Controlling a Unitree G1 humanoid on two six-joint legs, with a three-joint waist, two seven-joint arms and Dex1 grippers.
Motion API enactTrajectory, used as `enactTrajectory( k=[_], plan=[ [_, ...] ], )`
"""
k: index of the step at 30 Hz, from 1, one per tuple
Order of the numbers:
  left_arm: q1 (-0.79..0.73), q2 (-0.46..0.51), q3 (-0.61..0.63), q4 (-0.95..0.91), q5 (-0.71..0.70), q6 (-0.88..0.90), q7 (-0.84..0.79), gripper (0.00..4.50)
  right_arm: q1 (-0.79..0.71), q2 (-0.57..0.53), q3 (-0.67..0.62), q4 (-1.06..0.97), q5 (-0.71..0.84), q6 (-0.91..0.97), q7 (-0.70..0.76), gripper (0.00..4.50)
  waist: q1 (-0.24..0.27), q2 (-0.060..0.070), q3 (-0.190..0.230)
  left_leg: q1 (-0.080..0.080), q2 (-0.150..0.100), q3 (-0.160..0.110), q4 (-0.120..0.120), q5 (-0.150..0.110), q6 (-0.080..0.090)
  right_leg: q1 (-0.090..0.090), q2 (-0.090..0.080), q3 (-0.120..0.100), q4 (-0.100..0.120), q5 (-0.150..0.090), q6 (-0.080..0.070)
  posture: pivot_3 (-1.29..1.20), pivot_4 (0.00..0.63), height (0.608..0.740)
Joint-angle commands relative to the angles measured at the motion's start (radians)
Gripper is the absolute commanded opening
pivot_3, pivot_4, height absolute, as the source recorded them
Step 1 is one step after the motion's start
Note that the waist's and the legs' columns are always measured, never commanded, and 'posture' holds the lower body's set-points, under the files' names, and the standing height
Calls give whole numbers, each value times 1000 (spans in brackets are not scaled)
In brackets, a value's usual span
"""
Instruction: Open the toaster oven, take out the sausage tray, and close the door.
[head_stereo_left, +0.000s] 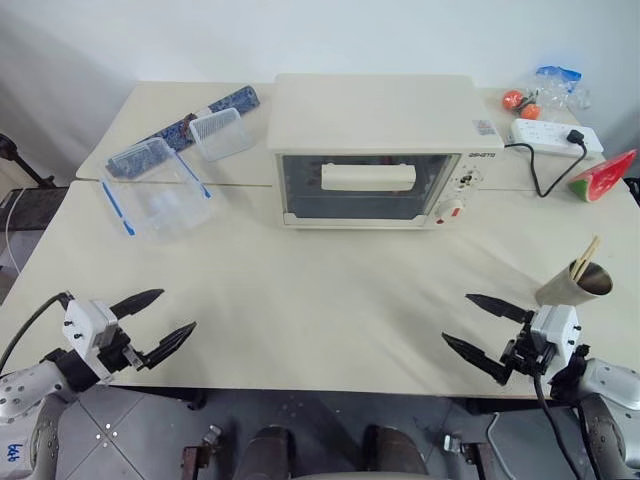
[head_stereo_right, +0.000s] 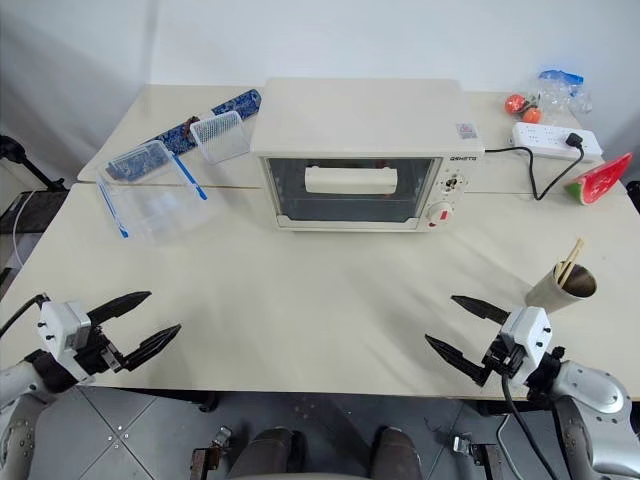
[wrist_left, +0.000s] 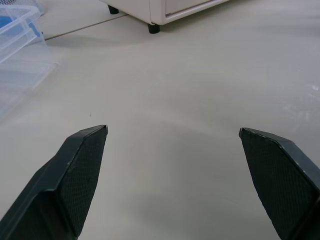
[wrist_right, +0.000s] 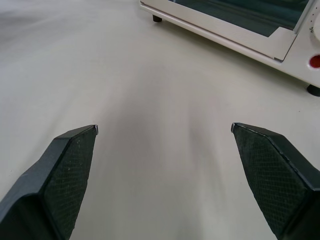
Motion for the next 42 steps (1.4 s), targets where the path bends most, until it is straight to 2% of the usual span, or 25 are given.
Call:
enactTrajectory(
  k=[1,3,6,9,13,16,20,29,33,38,42],
  plan=[
    [-13,18,15,-51,-96,85,-20,4474,-28,-3,-16,-55,53,40,-15,4500,-1,0,0,0,0,0,0,0,0,0,0,0,0,0,0,0,150,740],
    [-36,18,62,-92,-303,233,-48,4474,-97,7,2,-104,121,143,-66,4500,-6,0,0,0,1,0,0,0,0,-1,0,1,1,0,0,0,150,740],
    [-54,55,84,-132,-440,391,-48,4474,-186,10,17,-133,171,245,-111,4500,-10,0,0,0,1,-1,3,0,0,-1,0,1,4,0,0,0,150,740],
    [-134,38,51,-162,-437,388,-12,4474,-392,26,55,-80,204,367,-171,4500,-13,1,1,0,1,-1,4,0,-1,-1,0,2,5,0,0,0,150,740],
    [-202,24,-13,-180,-396,389,-8,4474,-607,44,135,23,167,447,-160,4500,-18,1,1,-4,1,0,8,0,-1,-5,0,3,9,1,-1,0,150,740],
    [-233,12,-45,-173,-381,384,-6,4474,-709,78,164,105,136,449,-169,4500,-22,1,1,-5,1,0,8,-1,-1,-9,0,3,12,1,-1,0,150,740],
    [-248,9,-63,-179,-372,387,-11,4474,-774,108,198,143,110,431,-124,4500,-26,1,1,-8,1,1,7,-1,-1,-12,0,3,14,1,-1,0,150,740],
    [-248,-5,-60,-186,-364,380,4,4474,-795,132,200,134,95,378,-31,4500,-26,1,1,-8,1,2,8,-1,-1,-13,0,4,14,1,-1,0,150,740],
    [-256,-7,-56,-176,-358,373,10,4474,-724,103,234,44,74,350,43,4500,-26,1,1,-8,1,2,8,-1,-1,-13,0,4,14,1,-1,0,150,740],
    [-324,8,-59,-146,-367,398,17,4474,-576,38,297,8,-75,158,129,4500,-26,1,1,-8,1,3,7,-1,-1,-13,1,4,14,1,-1,0,150,740],
    [-425,-10,-80,-101,-367,409,22,3573,-510,50,290,52,-138,26,110,4500,-26,0,1,-8,1,4,7,-1,-1,-13,0,5,14,1,-1,0,150,740]
  ],
)
